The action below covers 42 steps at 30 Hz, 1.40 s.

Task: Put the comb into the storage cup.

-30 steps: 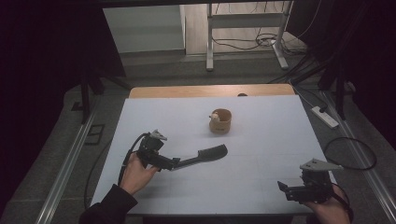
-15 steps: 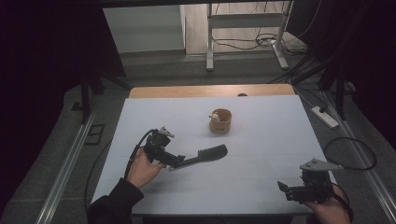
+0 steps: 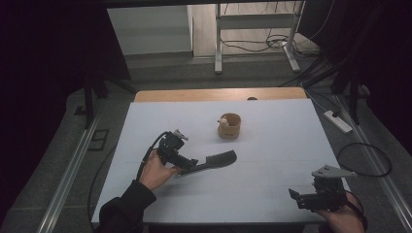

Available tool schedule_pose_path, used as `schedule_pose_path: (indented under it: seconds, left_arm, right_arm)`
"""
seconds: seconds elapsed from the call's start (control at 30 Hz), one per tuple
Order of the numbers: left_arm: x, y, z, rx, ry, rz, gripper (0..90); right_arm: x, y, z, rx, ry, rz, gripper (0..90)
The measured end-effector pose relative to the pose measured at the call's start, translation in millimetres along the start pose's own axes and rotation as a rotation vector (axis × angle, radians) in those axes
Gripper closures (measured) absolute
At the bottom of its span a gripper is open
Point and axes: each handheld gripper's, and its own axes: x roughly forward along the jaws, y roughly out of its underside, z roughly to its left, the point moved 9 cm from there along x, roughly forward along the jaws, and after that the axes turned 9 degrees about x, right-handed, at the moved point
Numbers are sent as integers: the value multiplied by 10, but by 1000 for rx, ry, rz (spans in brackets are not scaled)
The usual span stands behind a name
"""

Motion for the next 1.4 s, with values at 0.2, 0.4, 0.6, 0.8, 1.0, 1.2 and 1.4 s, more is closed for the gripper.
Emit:
schedule_pose_path:
  seconds: [0.2, 0.4, 0.6, 0.8, 1.0, 1.2, 1.4]
  left_arm:
    - [52, -35, -6, 37, -18, 22, 119]
    - [25, -49, 20, 47, -31, 33, 584]
    - [12, -52, 35, 18, -6, 28, 886]
    - [89, -8, 38, 9, -7, 54, 886]
    - [162, 38, 13, 12, -6, 84, 886]
    - [241, 98, -11, 24, 0, 109, 885]
    - [293, 154, 0, 45, -14, 136, 885]
  right_arm:
    - [1, 1, 1, -1, -1, 0, 0]
    - [3, 2, 2, -3, 0, 3, 0]
    - [5, 5, 4, -5, 0, 6, 0]
    - [6, 6, 7, -7, 0, 8, 0]
    - [6, 7, 8, -8, 0, 7, 0]
    - [5, 9, 10, -13, -1, 10, 1]
    - [7, 8, 13, -13, -1, 9, 3]
